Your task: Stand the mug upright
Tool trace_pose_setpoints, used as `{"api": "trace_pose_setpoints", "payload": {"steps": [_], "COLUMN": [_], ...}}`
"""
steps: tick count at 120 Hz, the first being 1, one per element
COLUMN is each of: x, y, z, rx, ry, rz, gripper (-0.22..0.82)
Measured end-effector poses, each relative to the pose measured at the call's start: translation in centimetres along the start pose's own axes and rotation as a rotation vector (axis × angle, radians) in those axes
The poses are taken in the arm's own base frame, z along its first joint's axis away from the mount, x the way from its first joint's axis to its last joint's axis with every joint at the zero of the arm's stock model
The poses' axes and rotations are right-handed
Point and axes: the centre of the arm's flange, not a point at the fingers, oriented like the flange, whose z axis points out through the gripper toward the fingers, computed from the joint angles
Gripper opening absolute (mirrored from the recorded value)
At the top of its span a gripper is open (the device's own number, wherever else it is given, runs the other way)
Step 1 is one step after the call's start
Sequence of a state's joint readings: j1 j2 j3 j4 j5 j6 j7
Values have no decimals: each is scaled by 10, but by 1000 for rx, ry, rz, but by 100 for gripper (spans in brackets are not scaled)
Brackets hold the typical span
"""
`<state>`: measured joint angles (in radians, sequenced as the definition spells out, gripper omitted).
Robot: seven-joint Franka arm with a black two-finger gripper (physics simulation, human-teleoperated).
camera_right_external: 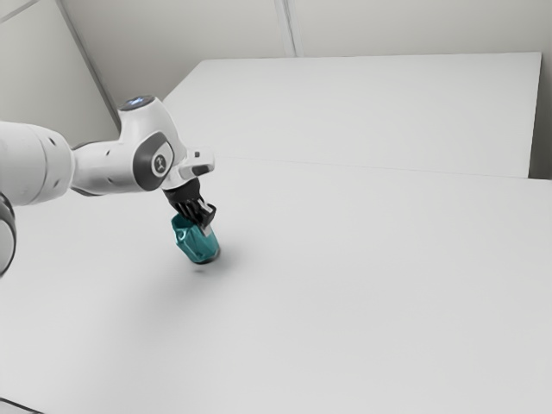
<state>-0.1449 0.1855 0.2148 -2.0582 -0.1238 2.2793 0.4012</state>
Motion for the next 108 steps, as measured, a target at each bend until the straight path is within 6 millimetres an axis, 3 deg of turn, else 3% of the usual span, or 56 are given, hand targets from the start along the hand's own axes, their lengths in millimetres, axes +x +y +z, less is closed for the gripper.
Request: {"api": "trace_pose_setpoints", "payload": {"steps": [8,27,44,77,108], "x": [0,0,5,24,15], "y": [0,-1,0,-2,-2], "z": [1,-3,-27,-110,-205], "rx": [-3,-10,-7,40,142], "ry": [0,10,50,128,169], "rz": [-6,-18,-18,20,76], "gripper": [-13,9,20,31,49]}}
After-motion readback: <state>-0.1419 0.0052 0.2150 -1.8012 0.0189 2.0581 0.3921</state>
